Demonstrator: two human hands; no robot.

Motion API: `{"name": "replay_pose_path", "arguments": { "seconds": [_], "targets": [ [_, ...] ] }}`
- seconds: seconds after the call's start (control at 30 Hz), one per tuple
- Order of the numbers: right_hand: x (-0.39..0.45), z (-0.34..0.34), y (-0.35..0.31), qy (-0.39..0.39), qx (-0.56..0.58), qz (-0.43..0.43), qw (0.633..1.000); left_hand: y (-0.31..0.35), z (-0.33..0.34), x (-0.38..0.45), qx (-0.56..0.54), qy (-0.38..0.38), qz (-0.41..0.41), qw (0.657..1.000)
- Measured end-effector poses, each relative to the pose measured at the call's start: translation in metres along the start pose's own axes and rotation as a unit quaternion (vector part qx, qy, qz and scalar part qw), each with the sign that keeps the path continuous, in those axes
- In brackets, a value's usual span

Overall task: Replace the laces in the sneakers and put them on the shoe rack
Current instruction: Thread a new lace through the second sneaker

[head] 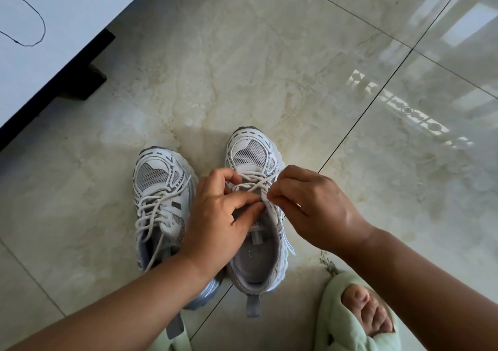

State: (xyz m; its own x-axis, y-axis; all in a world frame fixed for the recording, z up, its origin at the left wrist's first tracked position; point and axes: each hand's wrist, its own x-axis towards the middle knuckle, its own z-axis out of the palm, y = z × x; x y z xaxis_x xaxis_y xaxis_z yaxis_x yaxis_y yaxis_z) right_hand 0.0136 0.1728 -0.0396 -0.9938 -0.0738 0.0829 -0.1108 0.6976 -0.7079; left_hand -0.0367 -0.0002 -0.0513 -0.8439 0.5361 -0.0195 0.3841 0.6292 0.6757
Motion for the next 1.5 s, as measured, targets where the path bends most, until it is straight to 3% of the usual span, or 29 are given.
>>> {"name": "replay_pose_path", "arguments": {
  "seconds": [0.2,0.3,0.57,0.73,0.9,1.17,1.23,1.33,1.4,1.5],
  "targets": [
    [0.002,0.004,-0.002,-0.007,0.042,0.007,0.999,0.008,0.0,-0.001,0.001,-0.003,-0.019,1.0],
    [-0.003,0.001,-0.006,0.019,0.07,0.075,0.995,0.009,0.0,0.0,0.011,0.004,-0.019,1.0],
    [-0.012,0.014,-0.019,0.035,-0.032,0.17,0.984,0.01,-0.016,0.002,0.046,0.058,0.05,0.996],
    [-0.016,0.019,-0.022,0.049,-0.005,0.235,0.971,-0.008,-0.05,0.005,0.132,0.144,-0.057,0.979],
    [-0.015,0.02,-0.023,0.052,-0.003,0.242,0.969,-0.037,-0.07,0.006,0.248,0.092,-0.149,0.953],
    [-0.017,0.023,-0.029,0.078,-0.022,0.275,0.958,-0.052,-0.077,0.007,0.265,0.088,-0.163,0.946],
    [-0.017,0.022,-0.028,0.077,-0.019,0.284,0.955,-0.051,-0.077,0.004,0.232,0.075,-0.131,0.961],
    [-0.017,0.018,-0.027,0.066,-0.013,0.276,0.959,-0.038,-0.086,-0.001,0.026,0.048,-0.058,0.997],
    [-0.015,0.018,-0.027,0.055,0.006,0.255,0.965,-0.021,-0.093,-0.003,-0.091,0.0,-0.014,0.996],
    [-0.012,0.021,-0.028,0.028,0.036,0.171,0.984,0.003,-0.093,-0.007,-0.172,-0.107,0.047,0.978]
  ]
}}
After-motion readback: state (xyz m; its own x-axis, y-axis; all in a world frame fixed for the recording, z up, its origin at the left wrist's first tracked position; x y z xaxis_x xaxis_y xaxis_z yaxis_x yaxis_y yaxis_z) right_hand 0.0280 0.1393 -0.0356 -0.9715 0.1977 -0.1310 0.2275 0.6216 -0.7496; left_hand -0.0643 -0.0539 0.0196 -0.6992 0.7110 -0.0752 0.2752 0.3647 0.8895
